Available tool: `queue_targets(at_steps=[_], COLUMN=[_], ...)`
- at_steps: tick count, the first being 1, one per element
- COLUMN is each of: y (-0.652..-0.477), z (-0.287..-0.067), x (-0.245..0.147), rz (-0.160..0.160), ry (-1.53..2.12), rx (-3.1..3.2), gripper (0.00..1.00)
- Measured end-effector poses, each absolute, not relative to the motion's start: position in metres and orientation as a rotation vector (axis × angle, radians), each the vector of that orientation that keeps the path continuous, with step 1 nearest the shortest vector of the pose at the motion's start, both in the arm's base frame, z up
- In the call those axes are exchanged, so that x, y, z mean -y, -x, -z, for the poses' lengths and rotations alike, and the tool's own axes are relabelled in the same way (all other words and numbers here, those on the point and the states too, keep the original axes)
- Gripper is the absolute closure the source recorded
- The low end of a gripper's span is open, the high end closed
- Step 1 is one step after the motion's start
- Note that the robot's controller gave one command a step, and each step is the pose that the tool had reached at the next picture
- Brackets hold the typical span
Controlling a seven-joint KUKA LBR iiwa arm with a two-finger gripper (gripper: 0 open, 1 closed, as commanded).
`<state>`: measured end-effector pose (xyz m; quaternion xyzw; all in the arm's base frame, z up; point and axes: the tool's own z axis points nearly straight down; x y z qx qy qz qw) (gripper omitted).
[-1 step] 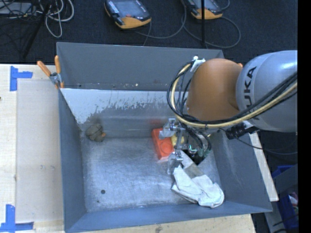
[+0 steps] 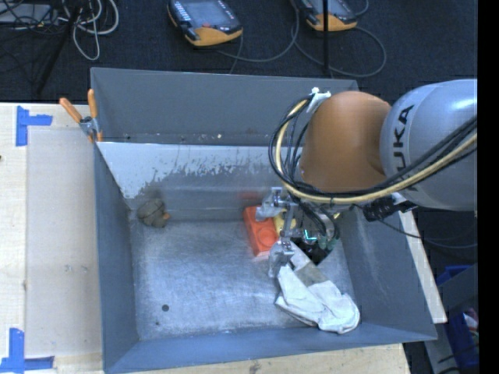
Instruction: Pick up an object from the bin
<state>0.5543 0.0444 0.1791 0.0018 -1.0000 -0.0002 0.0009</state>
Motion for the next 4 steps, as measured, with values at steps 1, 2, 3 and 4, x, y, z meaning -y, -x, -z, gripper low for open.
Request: queue_targets(at_steps=[1,2,3,4], y=[-0.577,-0.58,-0.586,-0.586], z=[-0.139,-0.091,-0.098,-0.098], x=[-0.028,0.011,0.011,0.011], rz=[0.003,0.017,0.013,0.013], ry=[0.032,-0.082,-0.092,-0.092], rx=[3.15,3.164,3.183,3.183], gripper=[0.0,0.0,1.0,1.0])
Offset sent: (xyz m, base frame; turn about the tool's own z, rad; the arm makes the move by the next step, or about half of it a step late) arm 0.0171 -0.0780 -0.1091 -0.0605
